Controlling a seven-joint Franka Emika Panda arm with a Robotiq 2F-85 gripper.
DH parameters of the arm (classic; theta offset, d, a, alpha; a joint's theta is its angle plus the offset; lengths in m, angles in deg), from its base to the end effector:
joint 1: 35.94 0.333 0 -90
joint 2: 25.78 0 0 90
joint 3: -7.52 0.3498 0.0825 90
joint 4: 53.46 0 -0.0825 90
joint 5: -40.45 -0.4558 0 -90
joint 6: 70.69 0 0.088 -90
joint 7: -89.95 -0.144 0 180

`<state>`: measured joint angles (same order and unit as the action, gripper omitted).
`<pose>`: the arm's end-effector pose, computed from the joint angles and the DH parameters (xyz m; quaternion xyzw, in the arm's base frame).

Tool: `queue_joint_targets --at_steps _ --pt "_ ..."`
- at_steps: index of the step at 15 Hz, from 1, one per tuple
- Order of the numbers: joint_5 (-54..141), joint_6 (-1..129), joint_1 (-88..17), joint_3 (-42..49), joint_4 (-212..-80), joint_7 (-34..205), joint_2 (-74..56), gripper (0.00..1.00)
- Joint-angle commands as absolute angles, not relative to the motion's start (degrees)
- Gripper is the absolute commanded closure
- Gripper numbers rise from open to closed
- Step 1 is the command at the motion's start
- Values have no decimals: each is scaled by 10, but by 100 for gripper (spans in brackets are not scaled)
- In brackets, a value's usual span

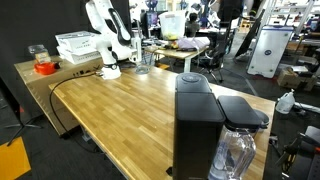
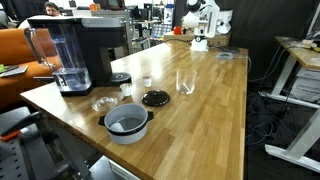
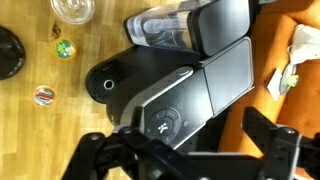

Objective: Open the lid of the coffee marker

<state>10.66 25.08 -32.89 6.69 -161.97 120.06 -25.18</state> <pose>0.5990 0.0901 0.4670 -0.9373 -0.2140 0.0485 0.2706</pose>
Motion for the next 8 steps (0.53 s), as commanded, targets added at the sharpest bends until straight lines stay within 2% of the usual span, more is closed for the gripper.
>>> queue_joint_targets --at_steps 1,6,7,8 --pt "28 191 -355 60 -1578 1289 -223 0" --pt "-57 94 -394 46 -1516 1370 -170 0" --pt "-34 142 -386 51 -1555 1349 -200 0" --pt "-37 136 -391 50 -1548 1353 -193 0"
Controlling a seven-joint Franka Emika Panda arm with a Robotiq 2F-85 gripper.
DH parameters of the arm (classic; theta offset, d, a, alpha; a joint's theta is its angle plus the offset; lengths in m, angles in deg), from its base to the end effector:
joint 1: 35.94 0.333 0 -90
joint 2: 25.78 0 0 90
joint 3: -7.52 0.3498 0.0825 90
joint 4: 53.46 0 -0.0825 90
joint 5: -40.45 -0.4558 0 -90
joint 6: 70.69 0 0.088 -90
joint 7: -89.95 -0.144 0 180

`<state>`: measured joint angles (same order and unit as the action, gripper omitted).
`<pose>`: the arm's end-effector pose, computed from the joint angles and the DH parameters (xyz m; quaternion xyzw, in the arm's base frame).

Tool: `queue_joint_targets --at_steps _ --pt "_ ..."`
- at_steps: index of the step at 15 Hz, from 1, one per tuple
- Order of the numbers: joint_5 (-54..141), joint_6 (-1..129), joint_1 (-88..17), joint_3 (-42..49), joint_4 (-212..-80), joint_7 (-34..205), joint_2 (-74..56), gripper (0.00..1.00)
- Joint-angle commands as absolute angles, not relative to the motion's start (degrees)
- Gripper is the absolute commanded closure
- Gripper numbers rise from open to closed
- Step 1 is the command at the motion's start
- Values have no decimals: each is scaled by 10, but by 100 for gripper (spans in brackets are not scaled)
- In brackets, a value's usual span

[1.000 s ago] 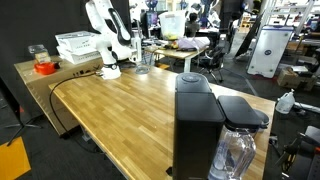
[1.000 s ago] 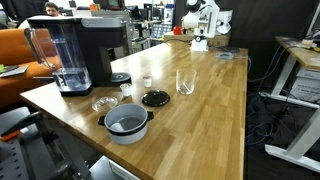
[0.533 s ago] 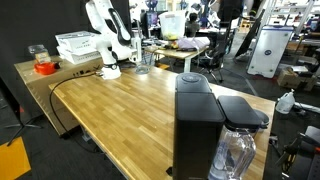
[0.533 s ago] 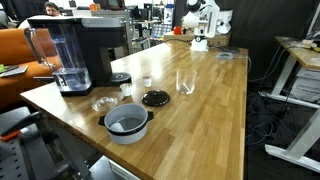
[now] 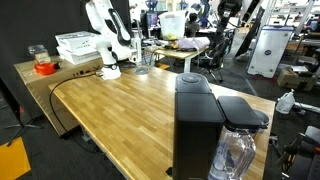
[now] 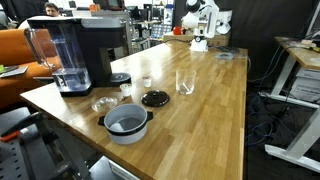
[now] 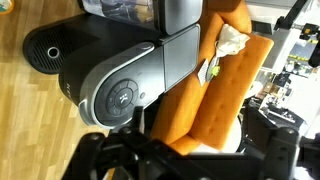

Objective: Open the lid of the coffee marker

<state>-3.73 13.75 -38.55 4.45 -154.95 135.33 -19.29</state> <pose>0.6244 0.0454 0.4822 -0.8682 -0.2698 0.0105 0.4162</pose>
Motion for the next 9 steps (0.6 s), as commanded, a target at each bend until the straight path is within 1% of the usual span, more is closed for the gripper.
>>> queue_joint_targets --at_steps 1,9 --pt "-37 137 -391 50 -1549 1353 -191 0" --pt "-57 128 -390 55 -1550 1370 -191 0"
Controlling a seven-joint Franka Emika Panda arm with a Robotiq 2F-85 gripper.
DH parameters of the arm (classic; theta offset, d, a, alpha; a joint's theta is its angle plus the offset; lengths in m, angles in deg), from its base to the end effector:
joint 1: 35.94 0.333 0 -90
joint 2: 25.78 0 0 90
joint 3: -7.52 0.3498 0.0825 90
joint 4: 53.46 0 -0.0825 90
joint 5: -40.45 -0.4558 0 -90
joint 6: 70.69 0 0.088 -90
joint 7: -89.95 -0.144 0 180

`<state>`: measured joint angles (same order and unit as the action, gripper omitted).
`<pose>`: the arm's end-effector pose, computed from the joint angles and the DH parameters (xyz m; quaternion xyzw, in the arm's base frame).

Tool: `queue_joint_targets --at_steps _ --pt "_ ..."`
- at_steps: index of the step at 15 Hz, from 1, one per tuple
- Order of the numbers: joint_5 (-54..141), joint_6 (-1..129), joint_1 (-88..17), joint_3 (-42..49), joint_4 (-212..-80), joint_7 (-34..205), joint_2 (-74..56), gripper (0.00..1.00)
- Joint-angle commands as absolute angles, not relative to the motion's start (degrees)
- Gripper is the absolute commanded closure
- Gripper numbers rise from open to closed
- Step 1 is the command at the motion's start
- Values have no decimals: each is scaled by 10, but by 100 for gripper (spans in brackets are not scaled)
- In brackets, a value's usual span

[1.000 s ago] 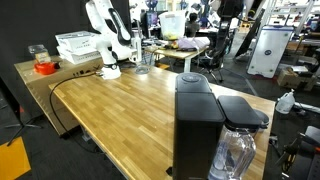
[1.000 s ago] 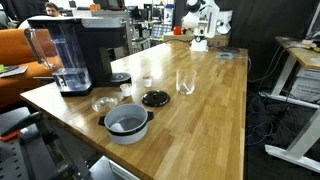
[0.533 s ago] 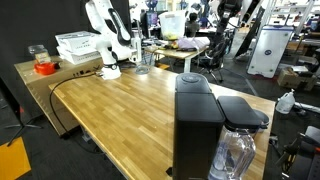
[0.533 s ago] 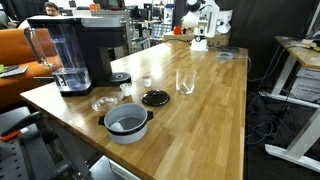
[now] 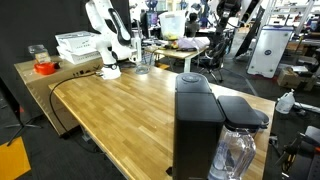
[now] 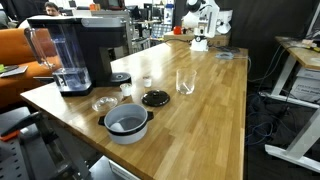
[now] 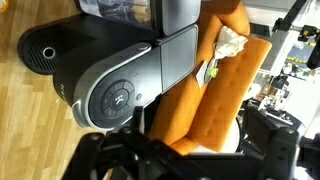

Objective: Open the lid of the coffee marker

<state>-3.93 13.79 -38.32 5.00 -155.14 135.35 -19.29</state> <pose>0.6234 0.0540 0.4809 -0.8656 -0.2746 0.0134 0.4185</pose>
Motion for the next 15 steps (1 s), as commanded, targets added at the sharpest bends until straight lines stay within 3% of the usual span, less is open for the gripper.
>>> queue_joint_targets --at_steps 1,15 --pt "-60 122 -390 56 -1546 1374 -188 0" --pt "-176 -97 -440 58 -1362 1407 -9 0"
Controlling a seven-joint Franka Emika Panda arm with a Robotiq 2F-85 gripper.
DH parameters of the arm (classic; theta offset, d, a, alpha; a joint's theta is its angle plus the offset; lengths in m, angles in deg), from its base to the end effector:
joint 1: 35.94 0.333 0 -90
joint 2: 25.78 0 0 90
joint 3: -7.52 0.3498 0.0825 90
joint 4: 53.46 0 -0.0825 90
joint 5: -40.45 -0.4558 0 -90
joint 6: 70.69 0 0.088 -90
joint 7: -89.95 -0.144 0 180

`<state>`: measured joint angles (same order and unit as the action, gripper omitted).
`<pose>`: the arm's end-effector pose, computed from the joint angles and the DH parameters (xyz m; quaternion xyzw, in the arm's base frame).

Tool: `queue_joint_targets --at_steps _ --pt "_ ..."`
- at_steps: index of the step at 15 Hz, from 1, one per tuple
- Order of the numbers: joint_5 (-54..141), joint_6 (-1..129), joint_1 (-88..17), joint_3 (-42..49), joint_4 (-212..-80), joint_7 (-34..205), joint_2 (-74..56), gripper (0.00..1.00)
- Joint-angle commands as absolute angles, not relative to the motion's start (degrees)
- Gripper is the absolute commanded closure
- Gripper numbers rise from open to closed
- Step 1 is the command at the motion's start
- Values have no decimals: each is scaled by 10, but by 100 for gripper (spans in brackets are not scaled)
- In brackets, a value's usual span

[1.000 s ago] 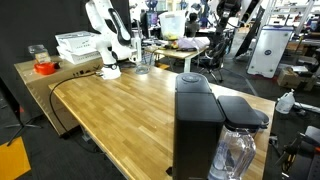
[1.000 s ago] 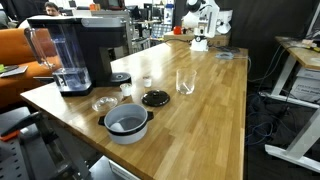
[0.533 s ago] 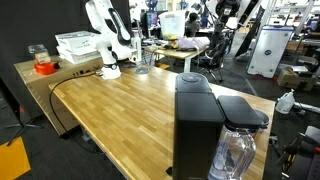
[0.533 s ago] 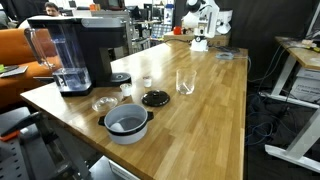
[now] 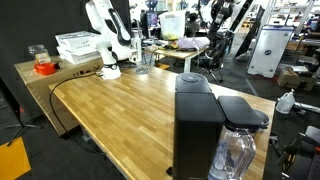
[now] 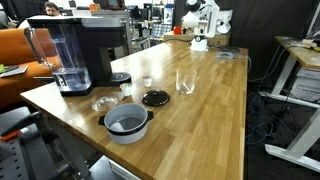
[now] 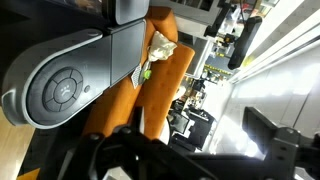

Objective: Open the lid of the coffee marker

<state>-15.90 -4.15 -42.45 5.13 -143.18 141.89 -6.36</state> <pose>0.6574 0.0413 0.4670 -0.7610 -0.3179 0.0408 0.5640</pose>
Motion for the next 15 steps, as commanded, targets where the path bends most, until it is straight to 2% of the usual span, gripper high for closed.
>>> queue_joint_targets --at_steps 1,2,15 --pt "-170 -97 -441 57 -1344 1400 5 0" --pt "-165 -63 -435 54 -1395 1416 -29 0" --pt "-159 -84 -440 56 -1346 1404 12 0"
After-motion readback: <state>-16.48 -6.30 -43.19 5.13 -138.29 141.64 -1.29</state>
